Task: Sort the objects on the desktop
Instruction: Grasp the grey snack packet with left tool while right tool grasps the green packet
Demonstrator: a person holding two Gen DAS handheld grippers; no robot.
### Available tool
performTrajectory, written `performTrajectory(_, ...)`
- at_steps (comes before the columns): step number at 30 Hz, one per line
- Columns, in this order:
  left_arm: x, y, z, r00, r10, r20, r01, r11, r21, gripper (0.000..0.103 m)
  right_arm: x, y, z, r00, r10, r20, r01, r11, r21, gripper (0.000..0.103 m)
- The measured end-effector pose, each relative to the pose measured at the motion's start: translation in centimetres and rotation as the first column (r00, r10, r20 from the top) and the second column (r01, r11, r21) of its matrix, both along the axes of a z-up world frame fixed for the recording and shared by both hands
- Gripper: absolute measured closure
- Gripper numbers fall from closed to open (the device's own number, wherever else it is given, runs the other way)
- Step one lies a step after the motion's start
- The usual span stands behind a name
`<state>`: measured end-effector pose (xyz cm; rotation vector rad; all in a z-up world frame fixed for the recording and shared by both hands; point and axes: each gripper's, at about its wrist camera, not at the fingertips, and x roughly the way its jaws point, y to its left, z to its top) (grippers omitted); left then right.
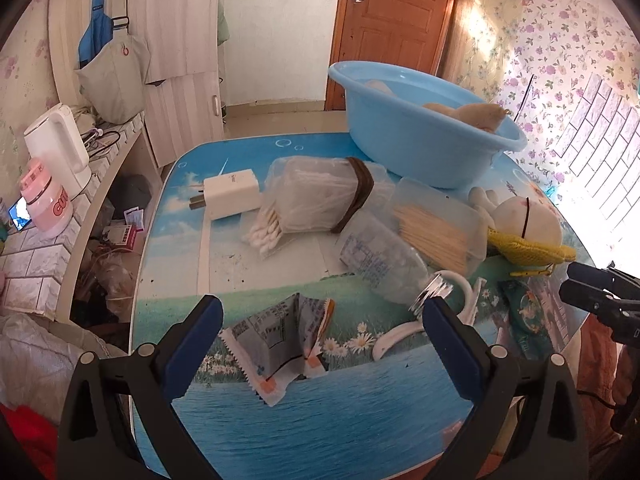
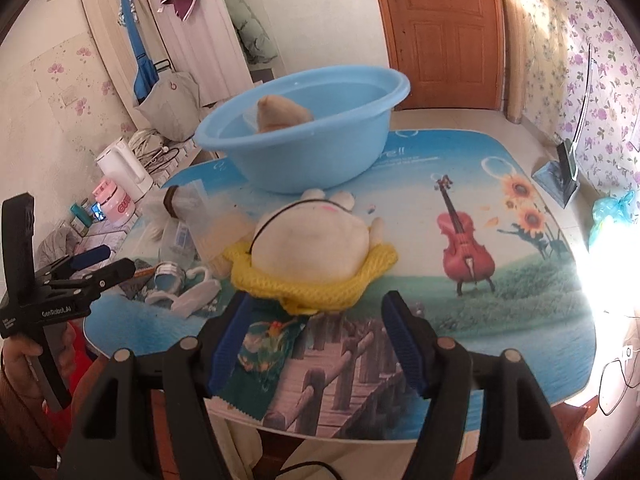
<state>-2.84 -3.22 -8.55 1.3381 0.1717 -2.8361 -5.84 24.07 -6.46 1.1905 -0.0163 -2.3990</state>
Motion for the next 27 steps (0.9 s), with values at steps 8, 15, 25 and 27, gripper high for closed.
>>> performTrajectory(8,0.7,-1.7,-1.7,1.000,0.023,0.018,-0.023,1.000,0.010,0.003,1.3,-2.8,-1.8,0.998,0.043,0.038,-0.045,0.997,0.061,0.036)
performTrajectory(15,0.1,-2.8,-2.5,0.999,0.013,0.035,-0.014,0.999,0.038,0.019,1.3,-4.1,-2.8,0.998,0.036,0.052,-0.042,0.993,0.114,0.036)
performTrajectory(25,0.2,-2.2,-1.9,1.000,-0.016,0.016,0.015,0.999,0.030,0.050,1.0,-3.5,-2.7,0.999,0.040,0.007,-0.041,0.992,0.122,0.067)
performTrajectory(27,0.2,-2.0,-1.7,1.000,-0.026,0.014,0.026,0.999,0.030,0.051,1.0,-3.2,-2.5,0.999,0.049,0.000,-0.049,0.992,0.116,0.072)
